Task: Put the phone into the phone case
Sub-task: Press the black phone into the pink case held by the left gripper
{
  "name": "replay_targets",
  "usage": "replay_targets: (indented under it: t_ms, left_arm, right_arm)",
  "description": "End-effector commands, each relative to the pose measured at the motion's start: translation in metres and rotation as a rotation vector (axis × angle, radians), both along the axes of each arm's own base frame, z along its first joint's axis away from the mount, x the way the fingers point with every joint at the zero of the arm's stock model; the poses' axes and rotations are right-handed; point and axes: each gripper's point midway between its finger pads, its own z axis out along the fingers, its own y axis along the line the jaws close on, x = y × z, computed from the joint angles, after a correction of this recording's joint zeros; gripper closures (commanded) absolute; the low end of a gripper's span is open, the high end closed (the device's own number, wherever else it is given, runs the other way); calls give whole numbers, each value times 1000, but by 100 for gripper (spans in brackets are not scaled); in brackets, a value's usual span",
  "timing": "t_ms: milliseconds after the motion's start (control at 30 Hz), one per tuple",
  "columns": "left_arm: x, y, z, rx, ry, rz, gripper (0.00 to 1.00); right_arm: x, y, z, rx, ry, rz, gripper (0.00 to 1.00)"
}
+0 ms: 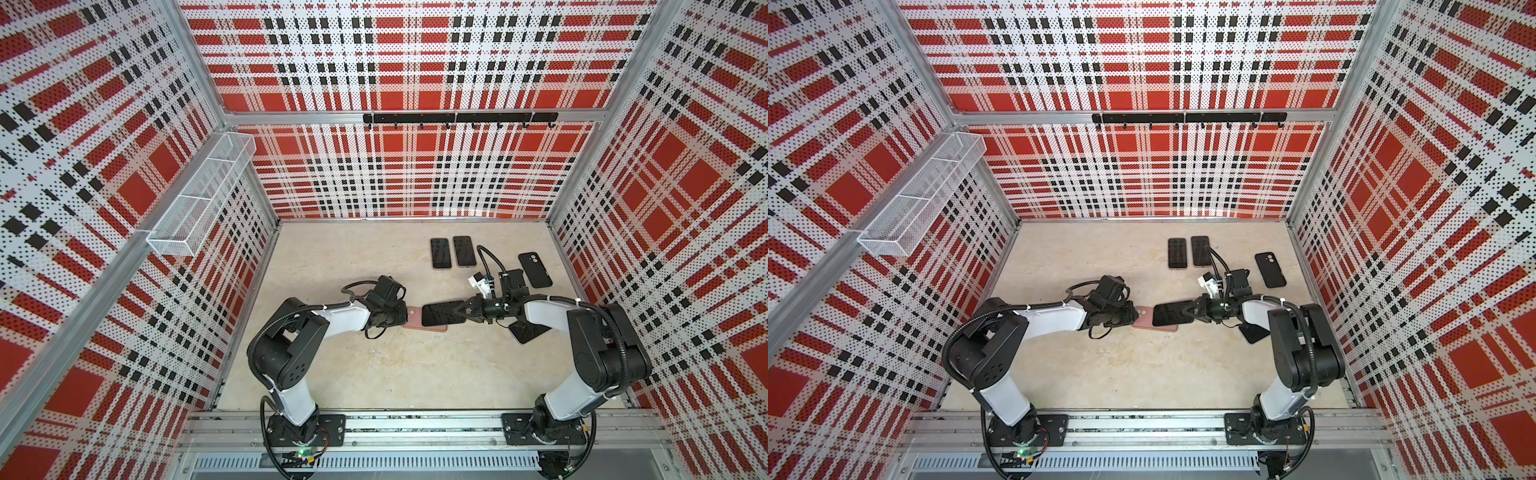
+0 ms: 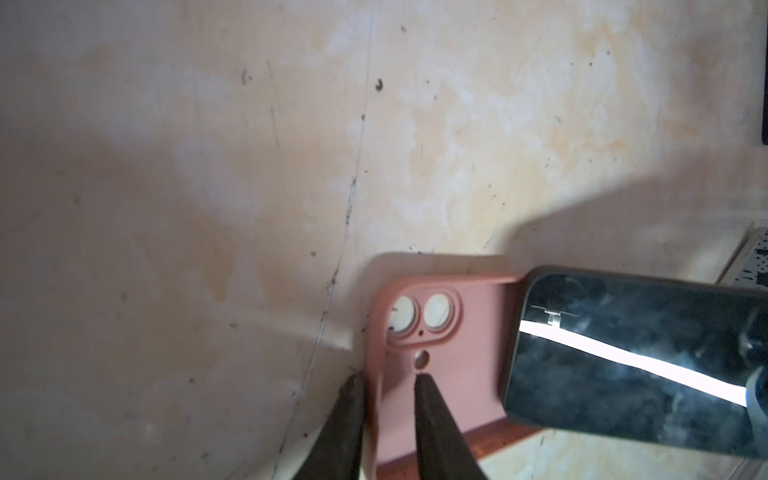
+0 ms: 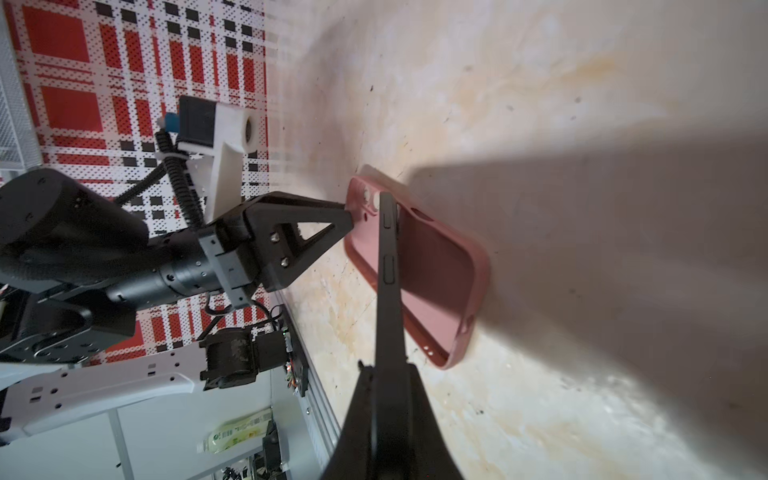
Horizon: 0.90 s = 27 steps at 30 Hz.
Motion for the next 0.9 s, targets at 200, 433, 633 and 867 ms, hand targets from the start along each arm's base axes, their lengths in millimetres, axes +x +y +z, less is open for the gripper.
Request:
replay_targets:
  t_ms: [200,433,633,867]
  left_arm:
    - [-8,-11,2,-87,20,-27,74]
    - [-9,-24,5,-174,19,-30,74]
    - [-15,-29,5,-203,31,-28,74]
    - [-30,-38,7,-272,49,-18,73]
  right_arm:
    - [-7,-10,-39,-115,73,1,100]
    - [-12,2,-57,-151,127,22,100]
    - [-9,9,-61,-145,150,8,100]
    - [-9,18,-65,-128,166,5,100]
